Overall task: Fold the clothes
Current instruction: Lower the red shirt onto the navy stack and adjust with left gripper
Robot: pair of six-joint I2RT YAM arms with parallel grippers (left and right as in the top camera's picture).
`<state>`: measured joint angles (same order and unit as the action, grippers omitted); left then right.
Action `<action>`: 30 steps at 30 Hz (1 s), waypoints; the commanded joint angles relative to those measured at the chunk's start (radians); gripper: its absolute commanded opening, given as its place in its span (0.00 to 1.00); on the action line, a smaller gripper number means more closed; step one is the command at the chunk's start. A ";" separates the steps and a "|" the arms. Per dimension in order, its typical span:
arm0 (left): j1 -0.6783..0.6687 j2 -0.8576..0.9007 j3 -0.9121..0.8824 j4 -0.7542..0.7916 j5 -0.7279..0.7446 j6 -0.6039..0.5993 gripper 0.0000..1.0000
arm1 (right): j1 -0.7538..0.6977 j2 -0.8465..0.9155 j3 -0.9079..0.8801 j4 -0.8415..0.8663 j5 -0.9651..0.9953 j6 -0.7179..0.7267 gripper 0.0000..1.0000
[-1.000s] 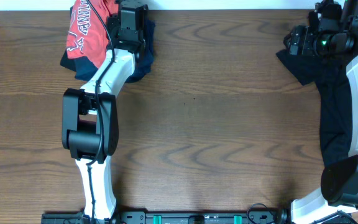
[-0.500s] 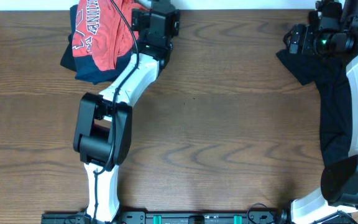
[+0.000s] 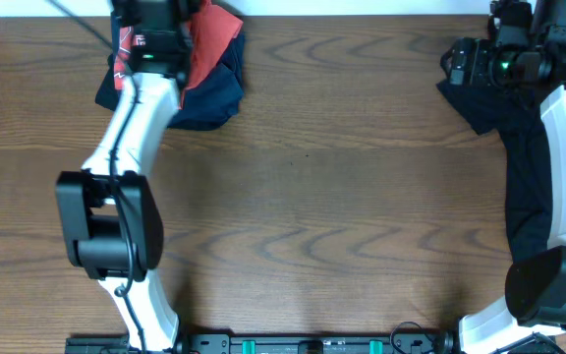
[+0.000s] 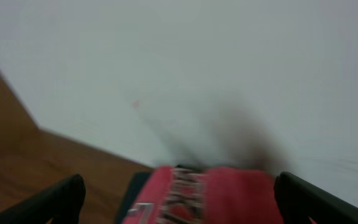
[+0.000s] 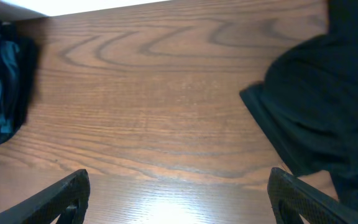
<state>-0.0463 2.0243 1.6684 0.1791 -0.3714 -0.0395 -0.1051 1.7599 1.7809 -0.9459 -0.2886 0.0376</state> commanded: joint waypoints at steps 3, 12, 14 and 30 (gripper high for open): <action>0.068 0.116 0.005 -0.026 0.130 -0.164 0.98 | 0.031 -0.002 0.005 0.007 -0.007 -0.009 0.89; 0.067 0.329 0.005 -0.165 0.182 -0.187 0.98 | 0.035 -0.002 0.005 0.011 -0.007 -0.009 0.90; 0.063 0.338 0.005 -0.168 0.181 -0.187 0.98 | 0.035 -0.002 0.005 0.011 -0.008 -0.009 0.90; 0.033 -0.036 0.006 -0.268 0.181 -0.184 0.98 | 0.034 -0.002 0.005 0.034 -0.008 -0.018 0.98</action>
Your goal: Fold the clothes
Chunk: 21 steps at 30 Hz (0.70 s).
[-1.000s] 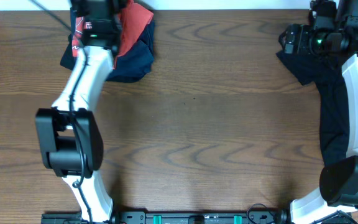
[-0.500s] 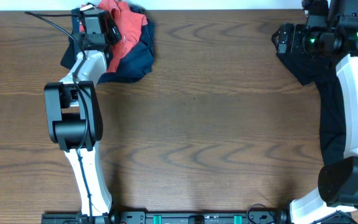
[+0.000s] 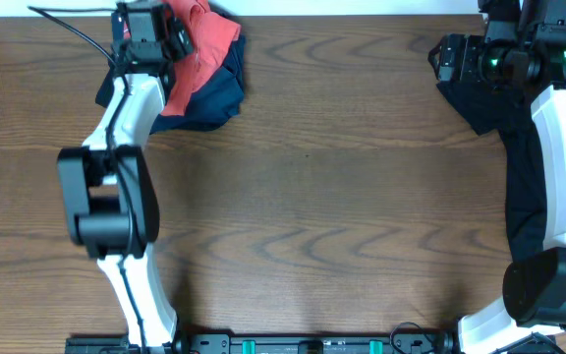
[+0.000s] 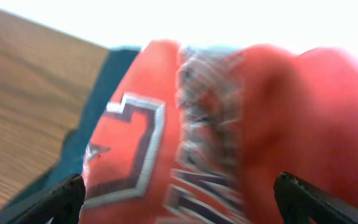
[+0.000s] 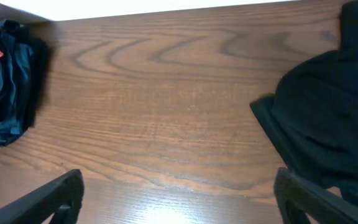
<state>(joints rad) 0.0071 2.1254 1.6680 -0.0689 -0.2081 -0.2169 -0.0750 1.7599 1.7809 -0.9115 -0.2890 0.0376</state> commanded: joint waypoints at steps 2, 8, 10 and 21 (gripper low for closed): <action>-0.030 -0.195 0.006 -0.061 0.018 -0.006 0.98 | 0.003 -0.002 0.005 -0.013 -0.008 -0.033 0.99; -0.063 -0.296 0.006 -0.208 0.067 -0.007 0.98 | 0.005 -0.024 0.005 -0.079 -0.007 -0.095 0.99; -0.072 -0.304 0.006 -0.255 0.075 -0.007 0.98 | 0.005 -0.043 0.005 -0.097 -0.008 -0.114 0.99; -0.083 -0.296 0.004 -0.424 0.220 -0.007 0.98 | 0.063 -0.098 0.005 -0.142 0.002 -0.114 0.99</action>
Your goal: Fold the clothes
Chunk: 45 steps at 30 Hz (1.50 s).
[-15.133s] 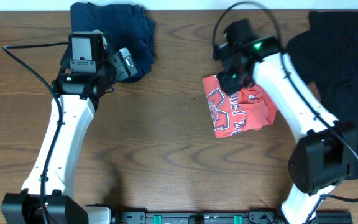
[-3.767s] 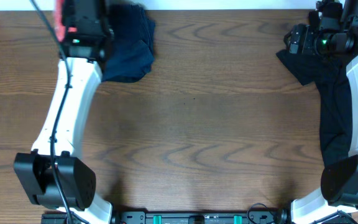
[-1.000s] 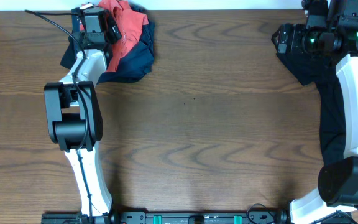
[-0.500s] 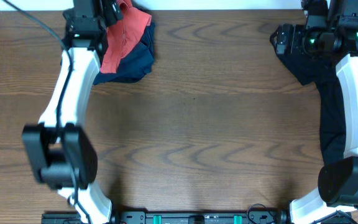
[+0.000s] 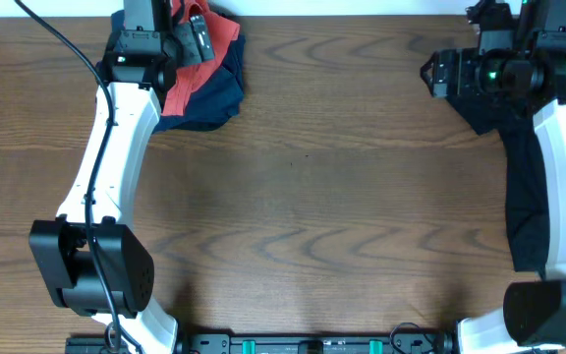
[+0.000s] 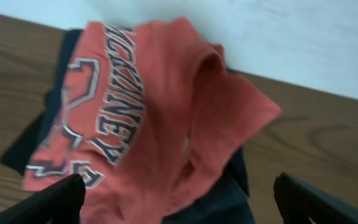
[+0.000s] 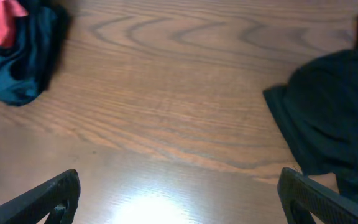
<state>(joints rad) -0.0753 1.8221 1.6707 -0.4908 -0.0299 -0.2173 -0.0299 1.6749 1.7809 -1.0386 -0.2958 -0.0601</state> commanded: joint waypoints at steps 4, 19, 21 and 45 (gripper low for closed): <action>-0.001 0.007 0.002 -0.003 0.042 -0.006 0.98 | 0.018 -0.013 0.005 -0.010 -0.005 0.003 0.99; -0.001 0.007 0.002 -0.002 0.042 -0.006 0.98 | 0.024 -0.010 0.005 -0.045 -0.038 0.200 0.99; -0.001 0.007 0.002 -0.003 0.042 -0.006 0.98 | 0.019 -0.010 0.005 -0.097 -0.017 0.201 0.99; -0.001 0.007 0.002 -0.002 0.042 -0.006 0.98 | 0.053 -0.623 -0.858 0.716 0.156 -0.001 0.99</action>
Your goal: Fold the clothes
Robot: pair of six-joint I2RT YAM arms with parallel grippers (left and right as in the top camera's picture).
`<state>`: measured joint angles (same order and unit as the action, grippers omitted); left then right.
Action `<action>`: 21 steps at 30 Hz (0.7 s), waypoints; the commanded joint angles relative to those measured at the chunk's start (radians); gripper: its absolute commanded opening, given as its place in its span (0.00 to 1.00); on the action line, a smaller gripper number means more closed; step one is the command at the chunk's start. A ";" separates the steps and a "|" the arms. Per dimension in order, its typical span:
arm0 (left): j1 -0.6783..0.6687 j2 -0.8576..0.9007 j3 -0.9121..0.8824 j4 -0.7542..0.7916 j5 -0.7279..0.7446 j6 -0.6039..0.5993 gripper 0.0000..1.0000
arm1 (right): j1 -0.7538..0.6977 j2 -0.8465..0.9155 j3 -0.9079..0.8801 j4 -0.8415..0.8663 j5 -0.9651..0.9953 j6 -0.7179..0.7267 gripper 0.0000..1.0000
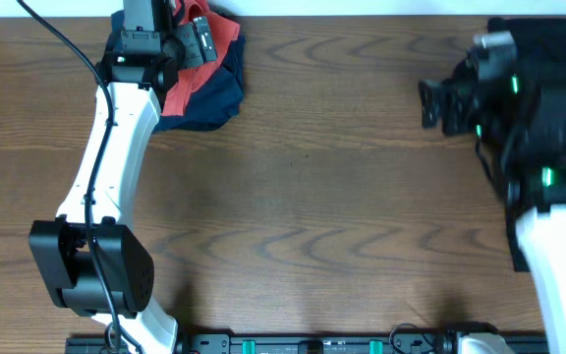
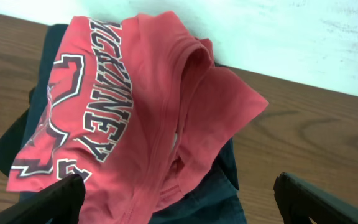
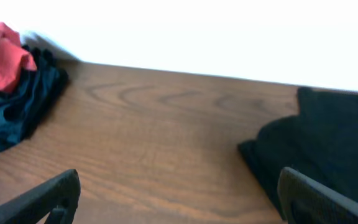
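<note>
A crumpled red shirt (image 2: 135, 106) with dark lettering lies on a navy garment (image 2: 225, 196) at the table's far left corner (image 1: 222, 31). My left gripper (image 2: 179, 196) hovers open just above that pile, with nothing between its fingers; the overhead view shows it at the pile's far edge (image 1: 187, 34). A black garment (image 3: 319, 146) lies at the far right, largely hidden under my right arm in the overhead view. My right gripper (image 3: 179, 190) is open and empty, raised above the wood to the left of the black garment (image 1: 438, 103).
The brown wooden table (image 1: 312, 197) is bare between the two piles. A white wall (image 3: 197, 31) runs along the far edge behind both piles. The arm bases stand at the near edge.
My right arm has risen and looms larger in the overhead view; its camera now takes in the back wall. My left gripper sits almost where it was over the red shirt. Both stay open.
My left gripper first faced the wall with only the red shirt's edge showing. Then it was close against the shirt, then further back with the whole pile in view, as now. My right gripper stayed open beside the black garment and now stands higher.
</note>
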<state>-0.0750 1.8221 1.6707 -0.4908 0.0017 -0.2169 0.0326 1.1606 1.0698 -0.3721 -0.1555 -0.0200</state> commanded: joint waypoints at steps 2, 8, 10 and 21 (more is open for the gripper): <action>-0.001 0.007 0.002 -0.003 0.010 -0.006 0.98 | -0.013 -0.211 -0.268 0.106 0.023 -0.061 0.99; -0.001 0.007 0.002 -0.003 0.010 -0.006 0.98 | -0.013 -0.493 -0.584 0.290 0.035 -0.094 0.99; -0.001 0.007 0.002 -0.003 0.010 -0.006 0.98 | -0.013 -0.578 -0.664 0.317 0.036 -0.094 0.99; -0.001 0.007 0.002 -0.003 0.010 -0.006 0.98 | -0.013 -0.869 -0.896 0.327 0.036 -0.093 0.99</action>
<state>-0.0750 1.8221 1.6707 -0.4915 0.0055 -0.2173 0.0254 0.3313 0.2001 -0.0536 -0.1299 -0.0994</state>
